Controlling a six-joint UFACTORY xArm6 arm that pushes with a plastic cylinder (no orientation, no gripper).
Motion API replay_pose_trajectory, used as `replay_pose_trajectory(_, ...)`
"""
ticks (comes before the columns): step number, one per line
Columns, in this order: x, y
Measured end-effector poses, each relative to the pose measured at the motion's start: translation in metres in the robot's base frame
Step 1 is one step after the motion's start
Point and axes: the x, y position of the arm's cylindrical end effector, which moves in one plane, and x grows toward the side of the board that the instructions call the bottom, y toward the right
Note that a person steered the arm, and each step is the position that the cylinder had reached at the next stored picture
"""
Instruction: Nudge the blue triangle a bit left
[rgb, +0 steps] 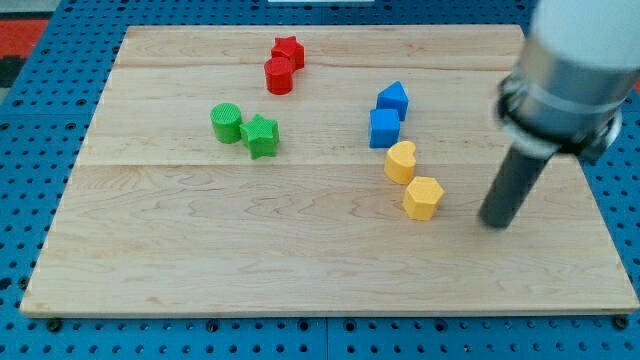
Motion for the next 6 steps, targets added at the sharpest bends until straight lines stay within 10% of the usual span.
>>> replay_pose_trajectory(2,-0.146,-0.018)
replay_pose_trajectory(6,-0.180,-0.092)
